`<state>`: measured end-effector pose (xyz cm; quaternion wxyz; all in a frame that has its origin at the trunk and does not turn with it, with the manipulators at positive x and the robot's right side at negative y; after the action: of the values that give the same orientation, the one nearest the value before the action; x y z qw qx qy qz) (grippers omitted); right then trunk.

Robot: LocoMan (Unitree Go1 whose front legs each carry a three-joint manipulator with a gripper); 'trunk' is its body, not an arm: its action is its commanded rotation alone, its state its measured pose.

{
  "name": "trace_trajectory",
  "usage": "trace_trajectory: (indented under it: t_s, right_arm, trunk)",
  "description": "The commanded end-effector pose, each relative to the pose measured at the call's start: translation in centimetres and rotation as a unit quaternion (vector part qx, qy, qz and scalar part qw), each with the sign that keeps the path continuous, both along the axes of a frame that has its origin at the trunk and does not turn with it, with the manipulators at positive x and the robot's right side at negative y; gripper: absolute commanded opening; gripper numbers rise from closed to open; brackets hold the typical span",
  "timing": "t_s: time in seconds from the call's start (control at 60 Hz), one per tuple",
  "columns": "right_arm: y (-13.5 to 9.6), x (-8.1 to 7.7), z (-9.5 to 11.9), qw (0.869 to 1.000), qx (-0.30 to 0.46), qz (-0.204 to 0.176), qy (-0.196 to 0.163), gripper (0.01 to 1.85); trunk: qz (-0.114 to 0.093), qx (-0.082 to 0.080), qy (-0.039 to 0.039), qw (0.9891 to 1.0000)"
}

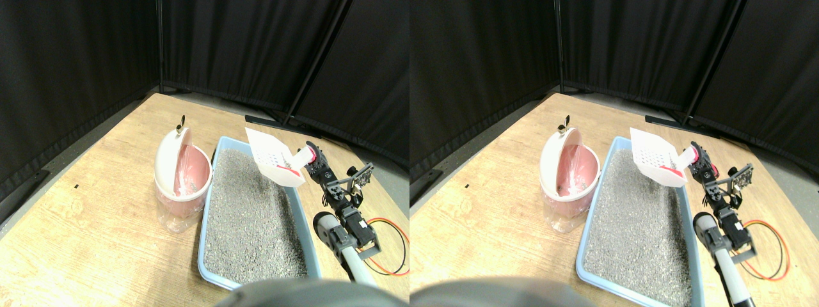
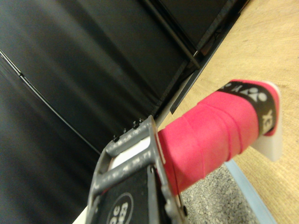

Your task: Scoop (unimanual)

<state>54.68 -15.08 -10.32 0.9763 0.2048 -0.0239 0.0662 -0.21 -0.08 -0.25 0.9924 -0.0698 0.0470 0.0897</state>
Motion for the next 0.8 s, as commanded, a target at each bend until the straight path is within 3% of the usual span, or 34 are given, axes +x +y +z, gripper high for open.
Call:
trace_trajectory:
  t_s: [0.017,0.167,0.35,0.633,0.65,0.8]
  right_arm:
    - [0.6,0.1,1.5,0.999,-0.012,0.019,-0.046,0.05]
    - [0.9,0.1,1.7,0.997,-0.055,0.025,-0.043,0.05]
    - [1.7,0.4,1.4,0.989,-0.128,0.061,-0.049,0.05]
    - [3.3,0.7,0.8,0.983,-0.152,0.09,-0.04,0.05]
    - [3.3,0.7,0.8,0.983,-0.153,0.091,-0.04,0.05]
    - [4.3,1.1,0.6,0.984,-0.149,0.096,-0.031,0.05]
  trunk:
    - [0.011,-0.003,0.0053,0.9999]
    - [0.017,-0.004,0.0063,0.9998]
    - [0.026,-0.008,0.0066,0.9996]
    - [0.026,-0.008,0.0066,0.9996]
    - [0.045,-0.014,0.0068,0.9989]
    - [0.055,-0.017,0.0045,0.9983]
